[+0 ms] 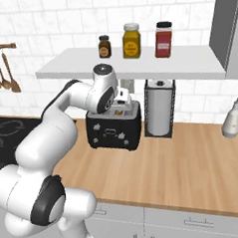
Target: Start the toaster. Once the lever pops up, take the bread to the plate on the dining counter.
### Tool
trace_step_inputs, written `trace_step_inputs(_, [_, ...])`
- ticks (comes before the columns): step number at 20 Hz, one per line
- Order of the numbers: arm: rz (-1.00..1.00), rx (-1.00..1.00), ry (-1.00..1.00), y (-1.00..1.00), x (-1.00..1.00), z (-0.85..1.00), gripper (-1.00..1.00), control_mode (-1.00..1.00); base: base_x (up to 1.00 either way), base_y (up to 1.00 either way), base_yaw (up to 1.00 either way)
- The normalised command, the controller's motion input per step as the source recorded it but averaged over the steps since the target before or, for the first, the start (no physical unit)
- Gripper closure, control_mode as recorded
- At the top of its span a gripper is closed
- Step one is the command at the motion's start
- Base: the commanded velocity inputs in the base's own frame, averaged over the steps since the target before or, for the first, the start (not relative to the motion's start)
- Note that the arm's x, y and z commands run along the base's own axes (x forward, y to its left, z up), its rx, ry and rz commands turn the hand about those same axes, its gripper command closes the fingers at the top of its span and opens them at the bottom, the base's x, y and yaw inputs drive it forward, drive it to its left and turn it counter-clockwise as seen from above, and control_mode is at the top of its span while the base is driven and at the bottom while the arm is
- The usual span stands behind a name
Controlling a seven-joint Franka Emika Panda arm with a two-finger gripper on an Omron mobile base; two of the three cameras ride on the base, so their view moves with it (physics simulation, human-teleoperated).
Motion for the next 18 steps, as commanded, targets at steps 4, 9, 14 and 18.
trace_step_inputs(4, [0.0,0.0,0.0,0.0,0.0,0.0,-1.0,-1.0,0.0,0.0,0.0])
trace_step_inputs(9, [0.0,0.0,0.0,0.0,0.0,0.0,-1.0,-1.0,0.0,0.0,0.0])
trace_step_inputs(14, [0.0,0.0,0.0,0.0,0.0,0.0,-1.0,-1.0,0.0,0.0,0.0])
trace_step_inputs(18, [0.0,0.0,0.0,0.0,0.0,0.0,-1.0,-1.0,0.0,0.0,0.0])
